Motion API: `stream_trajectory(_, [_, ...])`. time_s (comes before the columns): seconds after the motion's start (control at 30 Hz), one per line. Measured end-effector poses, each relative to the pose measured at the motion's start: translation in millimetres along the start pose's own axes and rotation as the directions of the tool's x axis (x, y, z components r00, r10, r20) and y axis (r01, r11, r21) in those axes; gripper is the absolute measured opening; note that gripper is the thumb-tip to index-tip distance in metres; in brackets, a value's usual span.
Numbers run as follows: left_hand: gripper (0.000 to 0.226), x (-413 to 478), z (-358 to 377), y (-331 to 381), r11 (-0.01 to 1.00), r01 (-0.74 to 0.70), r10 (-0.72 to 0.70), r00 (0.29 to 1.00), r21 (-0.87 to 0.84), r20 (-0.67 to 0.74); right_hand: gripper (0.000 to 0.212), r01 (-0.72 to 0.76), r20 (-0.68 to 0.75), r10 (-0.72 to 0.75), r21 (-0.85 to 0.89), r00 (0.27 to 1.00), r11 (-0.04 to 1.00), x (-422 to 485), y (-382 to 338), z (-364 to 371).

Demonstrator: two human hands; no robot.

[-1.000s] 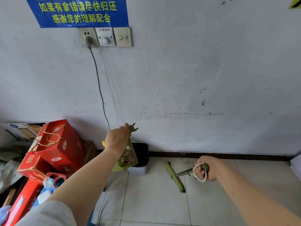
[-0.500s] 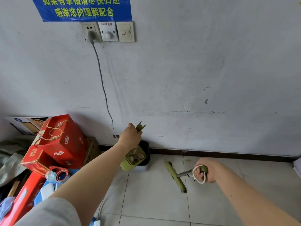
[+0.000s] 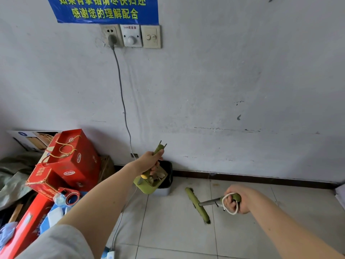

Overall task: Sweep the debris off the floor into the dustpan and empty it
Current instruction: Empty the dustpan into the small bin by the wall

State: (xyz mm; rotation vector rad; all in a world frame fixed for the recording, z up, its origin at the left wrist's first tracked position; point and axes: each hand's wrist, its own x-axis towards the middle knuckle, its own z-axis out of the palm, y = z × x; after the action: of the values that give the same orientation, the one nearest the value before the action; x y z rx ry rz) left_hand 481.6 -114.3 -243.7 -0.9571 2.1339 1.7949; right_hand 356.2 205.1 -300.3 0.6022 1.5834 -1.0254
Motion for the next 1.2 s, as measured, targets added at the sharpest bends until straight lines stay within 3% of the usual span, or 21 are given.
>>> stream_trajectory(0.13, [0.033,0,-19,0,0.998,-0.066,0.063,0.987,-0.016,-0.149,0.027,0.004,0.009,-0.004,0.016,1.0,1.0,-6,2,8])
stream_trajectory(0.27, [0.033,1,-31,0,0.996,-0.086,0.081,0.973,-0.013,-0.217,0.031,0.004,0.011,-0.004,0.007,1.0,1.0,-10,5,12])
stream_trajectory(0.5, [0.043,4,-24,-4,0.96,-0.081,0.15,0.957,0.268,-0.249,0.038,0.006,0.034,-0.006,0.014,0.999,1.0,-14,7,12])
stream_trajectory(0.7, [0.04,3,-13,1,0.88,-0.066,0.181,0.962,0.47,-0.205,0.028,0.03,0.031,-0.03,0.003,0.999,1.0,-19,-2,14])
stream_trajectory(1.0, [0.046,-8,1,-7,0.701,-0.074,0.239,0.962,0.709,-0.135,0.026,0.079,0.063,-0.079,0.003,0.995,0.997,-24,-20,20])
stream_trajectory(1.2, [0.046,-19,11,-10,0.472,-0.104,0.292,0.955,0.875,-0.044,0.021,0.094,0.08,-0.093,-0.018,0.993,0.995,-27,-28,35])
